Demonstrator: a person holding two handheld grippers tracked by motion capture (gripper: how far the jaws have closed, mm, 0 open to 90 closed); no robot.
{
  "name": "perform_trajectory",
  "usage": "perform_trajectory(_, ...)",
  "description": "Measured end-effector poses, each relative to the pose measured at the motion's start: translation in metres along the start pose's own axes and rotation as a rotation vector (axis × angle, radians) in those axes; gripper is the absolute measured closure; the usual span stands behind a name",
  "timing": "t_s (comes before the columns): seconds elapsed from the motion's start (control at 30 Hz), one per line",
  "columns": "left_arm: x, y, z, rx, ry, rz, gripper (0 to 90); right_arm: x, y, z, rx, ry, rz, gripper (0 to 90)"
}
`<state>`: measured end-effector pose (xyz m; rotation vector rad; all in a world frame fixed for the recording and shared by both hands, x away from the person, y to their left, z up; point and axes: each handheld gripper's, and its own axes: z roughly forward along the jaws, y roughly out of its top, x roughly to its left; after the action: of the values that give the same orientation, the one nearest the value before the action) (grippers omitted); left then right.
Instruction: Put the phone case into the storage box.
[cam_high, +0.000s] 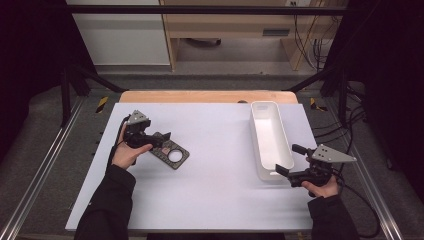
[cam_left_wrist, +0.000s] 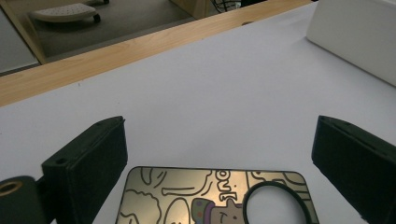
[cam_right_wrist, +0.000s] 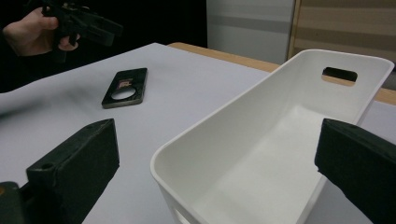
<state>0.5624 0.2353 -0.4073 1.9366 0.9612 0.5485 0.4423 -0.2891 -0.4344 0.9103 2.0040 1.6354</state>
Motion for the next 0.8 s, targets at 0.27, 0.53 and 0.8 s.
perform_trajectory(0.27, 0.003, 0.003, 0.015, 0.013, 0.025, -0.005, 13.6, 0.000, 0.000, 0.000, 0.001, 0.000, -0.002, 0.3)
perform_trajectory(0.53, 0.007, 0.001, 0.028, 0.058, 0.066, 0.006, 29.2, 0.000, -0.001, 0.001, 0.004, -0.001, -0.004, 0.3)
perform_trajectory(0.8, 0.011, -0.004, 0.042, 0.112, 0.098, 0.013, 48.0, 0.000, -0.001, 0.001, 0.004, -0.001, -0.005, 0.3)
